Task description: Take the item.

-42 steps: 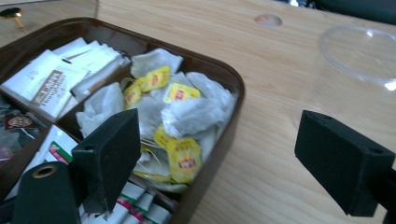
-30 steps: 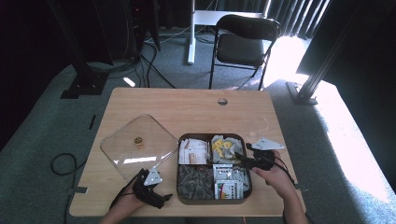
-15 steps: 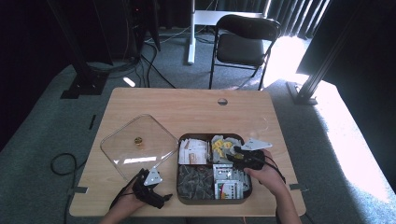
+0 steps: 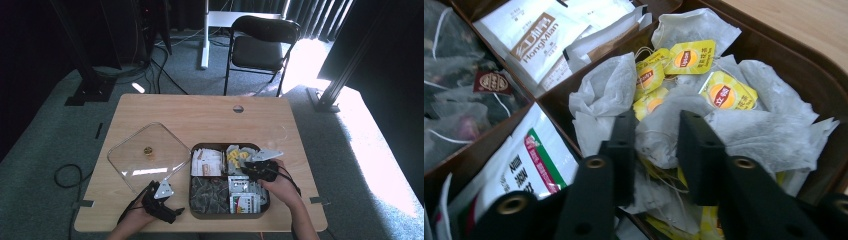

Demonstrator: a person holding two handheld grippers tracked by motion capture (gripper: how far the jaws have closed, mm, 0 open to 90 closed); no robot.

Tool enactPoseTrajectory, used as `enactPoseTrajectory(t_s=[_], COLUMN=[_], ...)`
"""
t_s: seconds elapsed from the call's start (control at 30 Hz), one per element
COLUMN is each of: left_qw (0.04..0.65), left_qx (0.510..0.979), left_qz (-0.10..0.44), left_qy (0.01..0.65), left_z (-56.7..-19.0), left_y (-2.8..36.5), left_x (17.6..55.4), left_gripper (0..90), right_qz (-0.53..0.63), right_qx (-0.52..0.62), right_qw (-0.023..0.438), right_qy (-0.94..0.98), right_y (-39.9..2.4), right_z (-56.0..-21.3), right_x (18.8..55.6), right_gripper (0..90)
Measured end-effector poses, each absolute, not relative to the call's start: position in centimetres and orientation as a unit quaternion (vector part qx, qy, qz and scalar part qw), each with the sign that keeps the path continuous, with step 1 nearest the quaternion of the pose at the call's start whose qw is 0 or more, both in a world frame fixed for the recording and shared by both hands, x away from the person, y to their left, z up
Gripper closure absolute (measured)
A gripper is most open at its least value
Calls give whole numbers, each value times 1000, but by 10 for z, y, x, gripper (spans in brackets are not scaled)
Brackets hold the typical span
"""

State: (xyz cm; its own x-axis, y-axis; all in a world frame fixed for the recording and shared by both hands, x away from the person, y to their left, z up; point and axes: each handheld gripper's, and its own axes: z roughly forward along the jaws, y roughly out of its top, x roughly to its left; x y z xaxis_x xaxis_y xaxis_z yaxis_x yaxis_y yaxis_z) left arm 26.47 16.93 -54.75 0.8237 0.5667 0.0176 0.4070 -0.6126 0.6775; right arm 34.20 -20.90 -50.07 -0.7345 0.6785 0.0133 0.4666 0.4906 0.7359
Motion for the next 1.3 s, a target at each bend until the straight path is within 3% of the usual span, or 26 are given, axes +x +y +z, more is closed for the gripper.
enactPoseTrajectory(t_s=[0.13, 0.23, 0.97, 1.3], left_qw=[345, 345, 345, 345], left_qx=[890, 890, 890, 891], left_qz=[116, 116, 116, 116], left_qy=[273, 274, 274, 273], left_z=[-548, -548, -548, -548], left_y=[169, 169, 169, 169], left_x=[265, 265, 265, 265], left_gripper=[2, 3, 2, 2], right_qz=[373, 378, 434, 452], right_qx=[338, 344, 350, 352], right_qw=[142, 135, 125, 143], right_qy=[852, 849, 821, 807], right_y=[-210, -210, -217, -222], right_z=[-499, -497, -474, -463], right_x=[343, 343, 339, 339], right_gripper=[841, 865, 849, 831])
